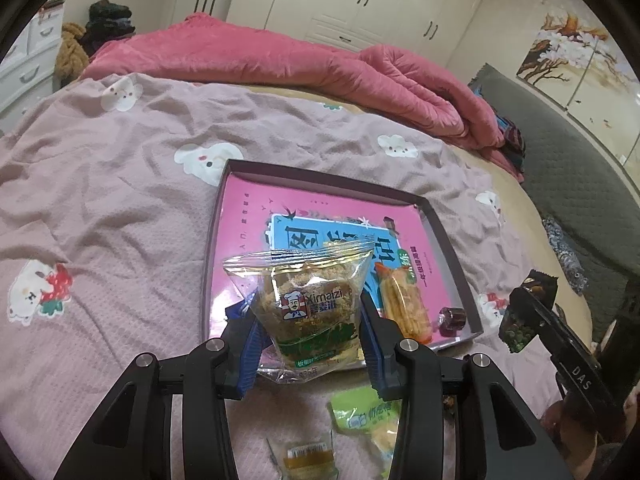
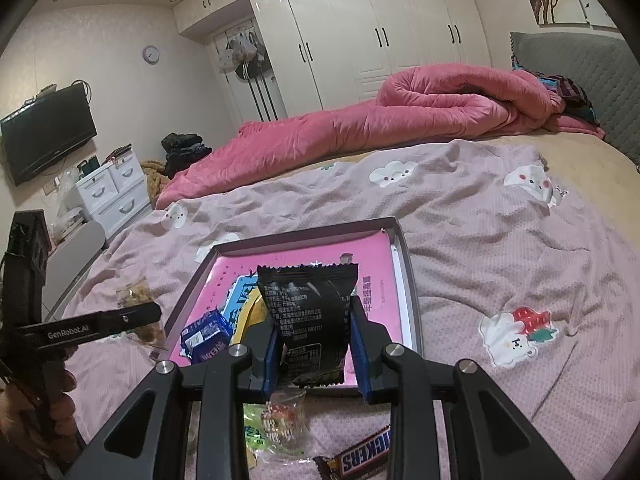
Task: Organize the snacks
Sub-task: 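Carry the bread packet and black packet over the pink tray, then lower both packets into the tray and open both tools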
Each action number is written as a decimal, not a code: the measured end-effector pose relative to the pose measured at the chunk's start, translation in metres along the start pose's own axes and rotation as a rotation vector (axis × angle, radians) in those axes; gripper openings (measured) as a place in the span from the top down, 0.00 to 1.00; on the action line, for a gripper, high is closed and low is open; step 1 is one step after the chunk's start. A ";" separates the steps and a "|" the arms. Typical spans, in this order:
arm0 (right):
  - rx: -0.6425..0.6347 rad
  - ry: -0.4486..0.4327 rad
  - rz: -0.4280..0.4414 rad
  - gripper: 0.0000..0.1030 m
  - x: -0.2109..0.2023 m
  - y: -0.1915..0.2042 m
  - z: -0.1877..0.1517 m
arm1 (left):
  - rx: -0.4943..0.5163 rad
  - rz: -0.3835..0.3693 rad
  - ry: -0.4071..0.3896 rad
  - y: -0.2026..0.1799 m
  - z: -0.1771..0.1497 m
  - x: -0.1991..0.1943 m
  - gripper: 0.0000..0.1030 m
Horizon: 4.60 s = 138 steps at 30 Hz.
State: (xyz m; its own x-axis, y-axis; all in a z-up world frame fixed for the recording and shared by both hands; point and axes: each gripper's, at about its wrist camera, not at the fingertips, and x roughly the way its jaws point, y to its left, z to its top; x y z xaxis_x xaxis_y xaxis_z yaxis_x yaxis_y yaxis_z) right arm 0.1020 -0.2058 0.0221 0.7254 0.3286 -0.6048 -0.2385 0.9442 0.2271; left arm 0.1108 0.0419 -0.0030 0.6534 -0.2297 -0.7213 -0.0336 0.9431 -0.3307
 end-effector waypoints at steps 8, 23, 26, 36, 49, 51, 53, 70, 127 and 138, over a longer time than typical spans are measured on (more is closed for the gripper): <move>0.002 -0.001 -0.005 0.71 0.004 0.002 0.003 | 0.008 0.004 0.025 -0.005 0.000 0.024 0.57; -0.002 0.028 -0.030 0.71 0.019 0.008 0.007 | 0.048 0.009 0.075 -0.013 -0.013 0.053 0.57; -0.005 0.036 -0.037 0.71 0.023 0.010 0.007 | 0.058 0.005 0.078 -0.013 -0.014 0.055 0.57; -0.019 0.077 -0.068 0.71 0.040 0.013 0.002 | 0.080 0.007 0.087 -0.016 -0.016 0.058 0.56; -0.036 0.135 -0.099 0.71 0.062 0.011 -0.008 | 0.093 0.003 0.090 -0.015 -0.017 0.059 0.56; -0.039 0.144 -0.100 0.71 0.065 0.011 -0.009 | 0.096 0.003 0.091 -0.016 -0.017 0.059 0.56; -0.050 0.151 -0.102 0.71 0.068 0.011 -0.011 | 0.096 0.002 0.092 -0.016 -0.017 0.059 0.56; -0.065 0.187 -0.127 0.71 0.080 0.007 -0.020 | 0.101 0.003 0.095 -0.016 -0.018 0.060 0.56; -0.009 0.195 -0.033 0.56 0.070 0.011 -0.025 | 0.099 -0.013 0.110 -0.017 -0.017 0.057 0.45; 0.000 0.184 -0.031 0.56 0.065 0.010 -0.022 | 0.105 -0.013 0.101 -0.019 -0.014 0.048 0.40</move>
State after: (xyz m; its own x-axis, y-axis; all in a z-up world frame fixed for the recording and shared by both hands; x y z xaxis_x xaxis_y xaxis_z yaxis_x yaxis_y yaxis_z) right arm 0.1324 -0.1749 -0.0315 0.6021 0.2978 -0.7408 -0.2183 0.9539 0.2060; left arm 0.1317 0.0098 -0.0398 0.5736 -0.2605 -0.7766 0.0572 0.9585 -0.2792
